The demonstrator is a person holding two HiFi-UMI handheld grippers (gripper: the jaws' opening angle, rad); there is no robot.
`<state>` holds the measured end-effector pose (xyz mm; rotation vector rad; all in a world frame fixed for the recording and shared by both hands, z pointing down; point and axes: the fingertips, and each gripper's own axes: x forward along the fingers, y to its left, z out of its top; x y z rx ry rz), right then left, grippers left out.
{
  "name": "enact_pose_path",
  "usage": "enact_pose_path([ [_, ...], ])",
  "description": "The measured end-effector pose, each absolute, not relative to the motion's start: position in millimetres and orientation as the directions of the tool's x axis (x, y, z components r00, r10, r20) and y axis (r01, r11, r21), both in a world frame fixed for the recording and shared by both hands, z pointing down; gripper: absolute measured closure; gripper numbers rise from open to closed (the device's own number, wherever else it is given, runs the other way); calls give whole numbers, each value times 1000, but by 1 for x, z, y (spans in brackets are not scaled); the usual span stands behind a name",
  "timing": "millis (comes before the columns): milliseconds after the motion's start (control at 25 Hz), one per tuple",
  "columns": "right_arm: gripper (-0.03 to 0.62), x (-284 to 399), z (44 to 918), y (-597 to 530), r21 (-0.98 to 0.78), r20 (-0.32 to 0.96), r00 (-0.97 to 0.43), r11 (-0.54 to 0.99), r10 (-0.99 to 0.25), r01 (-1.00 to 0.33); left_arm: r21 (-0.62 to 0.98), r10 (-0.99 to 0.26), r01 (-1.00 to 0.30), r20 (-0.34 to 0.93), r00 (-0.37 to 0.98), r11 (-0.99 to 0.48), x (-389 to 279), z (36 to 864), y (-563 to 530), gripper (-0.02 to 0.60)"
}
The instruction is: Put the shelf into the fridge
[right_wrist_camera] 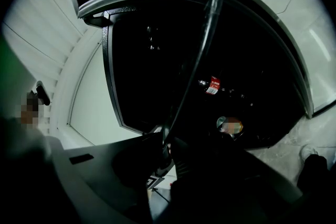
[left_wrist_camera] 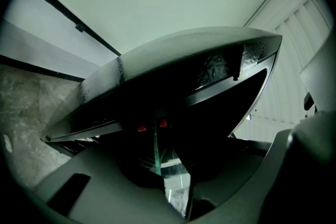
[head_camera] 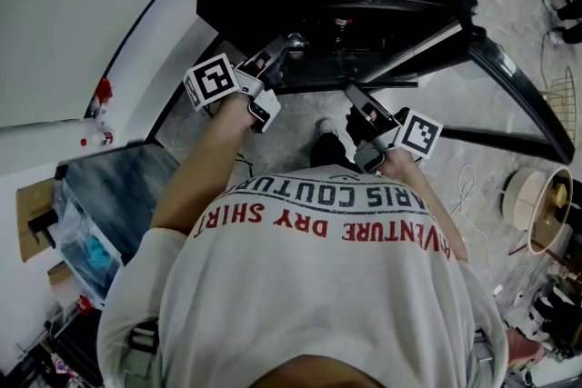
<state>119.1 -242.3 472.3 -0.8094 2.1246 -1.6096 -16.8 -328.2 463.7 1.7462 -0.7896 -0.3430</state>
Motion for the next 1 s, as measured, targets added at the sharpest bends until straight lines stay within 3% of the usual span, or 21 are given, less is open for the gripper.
enact_pose_path([
  [160,542,120,475,-242,-961,64,-769,169,-636,-220,913,-628,-363,175,758,-184,-15,463,-325,508],
  [360,542,119,472,-242,-962,53,-768,173,-638,-211,901,-582,-351,148,800,-254,-18,456,-313,440],
  [1000,542,126,472,-260,-958,86,-748,150,-659,-243,811,-586,-456,180,790,-366,-53,437,-258,385],
])
